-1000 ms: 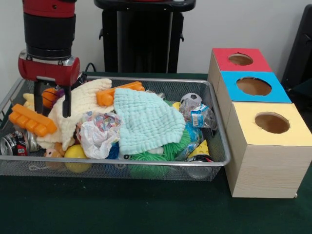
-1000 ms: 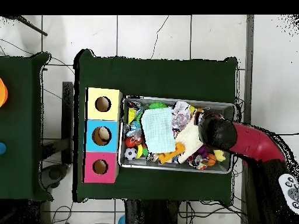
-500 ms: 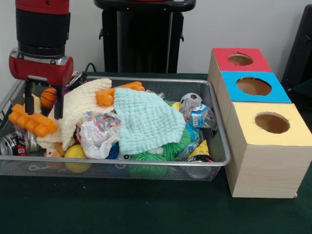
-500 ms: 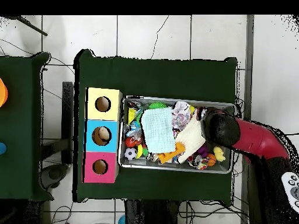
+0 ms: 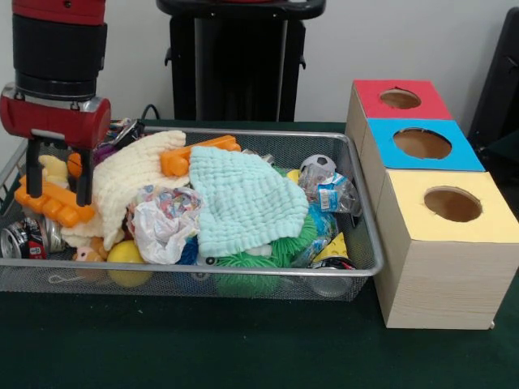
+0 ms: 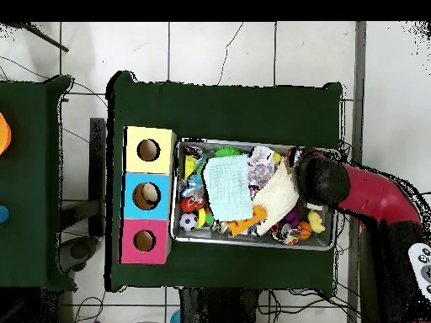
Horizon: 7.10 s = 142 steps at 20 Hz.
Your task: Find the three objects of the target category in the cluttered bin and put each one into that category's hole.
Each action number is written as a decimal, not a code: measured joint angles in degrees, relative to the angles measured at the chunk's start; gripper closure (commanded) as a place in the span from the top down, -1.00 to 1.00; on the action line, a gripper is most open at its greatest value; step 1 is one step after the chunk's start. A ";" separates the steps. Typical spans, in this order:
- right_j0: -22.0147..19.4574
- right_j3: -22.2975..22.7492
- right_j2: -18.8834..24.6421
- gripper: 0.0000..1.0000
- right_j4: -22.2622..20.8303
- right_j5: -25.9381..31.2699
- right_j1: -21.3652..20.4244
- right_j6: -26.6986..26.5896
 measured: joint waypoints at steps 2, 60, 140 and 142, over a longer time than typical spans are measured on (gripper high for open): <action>0.09 -0.35 0.00 1.00 -0.01 0.00 0.36 0.00; 0.02 -2.14 -0.71 1.00 -0.38 -5.95 9.22 0.00; 1.45 -1.05 -3.57 1.00 -0.34 -12.96 11.76 0.00; 1.45 -1.05 -3.62 1.00 -0.34 -13.30 11.86 0.00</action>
